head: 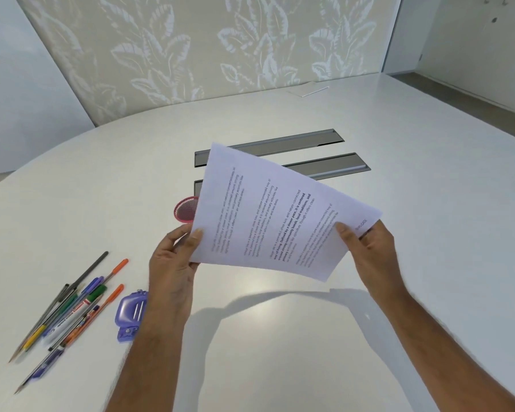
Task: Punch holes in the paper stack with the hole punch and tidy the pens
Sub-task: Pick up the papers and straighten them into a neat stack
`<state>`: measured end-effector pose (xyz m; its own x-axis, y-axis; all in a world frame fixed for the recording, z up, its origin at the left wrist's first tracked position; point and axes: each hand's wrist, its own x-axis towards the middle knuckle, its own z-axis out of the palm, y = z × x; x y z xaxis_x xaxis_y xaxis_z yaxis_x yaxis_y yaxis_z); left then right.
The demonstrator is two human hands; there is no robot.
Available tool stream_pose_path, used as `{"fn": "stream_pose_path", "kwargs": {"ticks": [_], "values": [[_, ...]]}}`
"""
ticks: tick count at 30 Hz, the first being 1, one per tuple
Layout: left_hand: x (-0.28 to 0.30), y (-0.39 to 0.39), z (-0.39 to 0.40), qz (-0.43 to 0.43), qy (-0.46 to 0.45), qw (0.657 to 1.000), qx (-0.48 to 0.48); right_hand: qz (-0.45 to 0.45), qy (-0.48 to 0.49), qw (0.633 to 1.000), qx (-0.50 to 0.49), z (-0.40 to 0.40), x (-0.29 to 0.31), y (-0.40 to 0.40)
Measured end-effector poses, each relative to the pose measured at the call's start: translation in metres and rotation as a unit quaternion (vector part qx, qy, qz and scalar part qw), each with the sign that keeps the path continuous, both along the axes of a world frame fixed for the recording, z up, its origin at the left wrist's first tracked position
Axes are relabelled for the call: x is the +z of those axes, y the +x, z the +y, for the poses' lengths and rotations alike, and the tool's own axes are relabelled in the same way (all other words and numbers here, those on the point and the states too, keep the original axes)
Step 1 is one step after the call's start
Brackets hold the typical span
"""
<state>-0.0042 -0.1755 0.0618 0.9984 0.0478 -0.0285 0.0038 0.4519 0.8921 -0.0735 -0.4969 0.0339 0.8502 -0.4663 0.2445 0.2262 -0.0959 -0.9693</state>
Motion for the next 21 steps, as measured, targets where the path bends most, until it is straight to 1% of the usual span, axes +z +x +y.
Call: {"fn": "stream_pose_path", "kwargs": {"ticks": [2, 4, 6, 8, 11, 14, 16, 21], "values": [[0.000, -0.002, 0.004, -0.025, 0.094, 0.995, -0.006, -0.005, -0.017, 1.000, -0.008, -0.003, 0.007, 0.000], [-0.002, -0.003, 0.005, -0.057, 0.183, 0.981, -0.034, -0.006, -0.036, 0.999, -0.002, -0.004, 0.014, 0.000], [-0.005, -0.002, 0.001, -0.071, 0.245, 0.966, -0.038, -0.003, -0.056, 0.998, 0.010, -0.004, 0.019, 0.001], [-0.008, -0.001, -0.005, -0.073, 0.287, 0.955, -0.030, -0.003, -0.063, 0.998, 0.012, -0.002, 0.019, 0.000], [-0.018, -0.004, -0.013, -0.062, 0.318, 0.946, -0.027, 0.017, -0.065, 0.997, 0.024, 0.000, 0.005, -0.001], [-0.030, -0.012, -0.017, -0.014, 0.308, 0.950, -0.043, 0.072, -0.055, 0.995, 0.044, 0.002, -0.019, -0.002], [-0.033, -0.016, -0.020, -0.002, 0.311, 0.949, -0.048, 0.093, -0.058, 0.993, 0.040, 0.002, -0.025, 0.000], [-0.028, -0.016, -0.022, -0.019, 0.302, 0.952, -0.035, 0.078, -0.053, 0.995, 0.028, 0.004, -0.019, 0.003]]}}
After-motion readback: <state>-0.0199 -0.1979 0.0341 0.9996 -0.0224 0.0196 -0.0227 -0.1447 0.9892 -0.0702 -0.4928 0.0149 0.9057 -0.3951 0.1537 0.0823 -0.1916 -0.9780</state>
